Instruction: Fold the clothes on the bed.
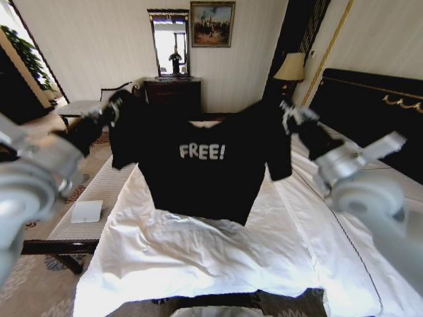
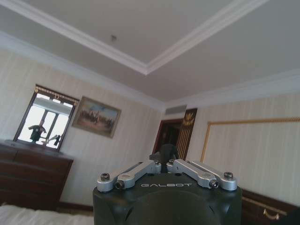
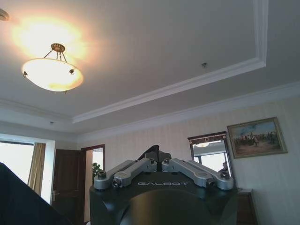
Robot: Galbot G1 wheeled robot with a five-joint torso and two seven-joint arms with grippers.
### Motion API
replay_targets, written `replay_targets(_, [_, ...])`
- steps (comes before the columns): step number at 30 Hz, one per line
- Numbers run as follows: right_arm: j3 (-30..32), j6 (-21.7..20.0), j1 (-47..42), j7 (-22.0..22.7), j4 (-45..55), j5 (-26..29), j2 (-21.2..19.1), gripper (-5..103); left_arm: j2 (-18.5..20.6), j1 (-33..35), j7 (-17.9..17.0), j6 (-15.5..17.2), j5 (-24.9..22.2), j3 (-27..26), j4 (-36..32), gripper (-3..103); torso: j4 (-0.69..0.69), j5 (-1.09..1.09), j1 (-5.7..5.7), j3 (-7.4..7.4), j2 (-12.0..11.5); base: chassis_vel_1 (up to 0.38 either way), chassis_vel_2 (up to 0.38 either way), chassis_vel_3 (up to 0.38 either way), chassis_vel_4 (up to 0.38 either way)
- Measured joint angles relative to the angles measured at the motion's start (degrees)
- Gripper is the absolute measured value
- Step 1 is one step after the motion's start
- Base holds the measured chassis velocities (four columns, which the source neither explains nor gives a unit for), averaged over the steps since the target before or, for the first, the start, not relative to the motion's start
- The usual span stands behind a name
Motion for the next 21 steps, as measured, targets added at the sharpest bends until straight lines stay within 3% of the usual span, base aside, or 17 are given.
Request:
replay_targets(1, [0.0,0.0,0.0,0.0,0.0,0.0,0.0,0,0.0,0.0,0.0,0.0,0.0,0.0,0.0,0,0.0,0.0,0.0,0.0,0.0,0.0,0.0,0.0,0.0])
replay_targets(2, [5.51,-1.83,-4.04,1.88,3.82,3.11,0.5,0,-0.34,5.58,0.26,0.0,-4.9,-9.5,-0.96,0,-0.01,0.03,-0.01,-0.01,0.01,0.0,0.0,0.0,0.0])
replay_targets(4, [12.01,-3.74,-5.17,4.35,4.94,8.33,0.38,0,-0.03,10.17,-0.02,0.26,-15.55,-22.22,-1.24,0,0.03,0.0,-0.02,-0.01,0.01,0.0,0.0,0.0,0.0])
replay_targets(5, [12.01,-3.74,-5.17,4.35,4.94,8.33,0.38,0,-0.03,10.17,-0.02,0.26,-15.55,-22.22,-1.24,0,0.03,0.0,-0.02,-0.01,0.01,0.0,0.0,0.0,0.0])
replay_targets(8, [21.97,-6.7,-4.32,6.23,5.03,15.48,-1.64,0,2.51,10.36,-1.68,0.3,-26.67,-33.91,-1.25,0,0.03,0.01,-0.01,-0.01,0.01,0.0,0.0,0.0,0.0])
replay_targets(11, [28.15,-9.2,-4.27,8.32,5.04,19.11,-3.13,0,4.19,9.82,-2.31,0.59,-30.04,-37.51,-1.21,0,0.01,0.03,0.0,0.0,0.01,0.0,0.0,0.0,0.0])
replay_targets(15, [28.15,-12.5,-4.19,12.31,4.94,18.54,-3.27,0,3.67,9.29,-3.43,2.89,-27.58,-32.58,-1.06,0,-0.01,0.04,-0.01,-0.01,0.02,0.0,0.0,0.0,0.0])
replay_targets(18, [17.62,-19.06,-6.51,17.09,4.58,13.42,0.63,0,-0.98,11.25,-4.34,10.72,-12.48,-16.98,-0.75,0,0.01,0.0,0.0,0.01,0.0,0.0,0.0,0.0,0.0])
replay_targets(19, [12.35,-20.48,-6.47,18.32,4.55,11.83,2.01,0,-2.27,11.2,-4.35,12.32,-6.39,-10.51,-0.7,0,0.01,-0.01,0.01,0.02,-0.01,0.0,0.0,0.0,0.0])
replay_targets(20, [12.35,-20.48,-6.47,18.32,4.55,11.83,2.01,0,-2.27,11.2,-4.35,12.32,-6.39,-10.51,-0.7,0,0.01,-0.01,0.01,0.02,-0.01,0.0,0.0,0.0,0.0])
replay_targets(21, [5.11,-21.48,-5.75,19.41,4.14,9.5,3.61,0,-3.59,10.28,-4.17,13.57,0.37,-2.27,-0.13,0,0.01,0.02,0.02,0.02,-0.01,0.0,0.0,0.0,0.0])
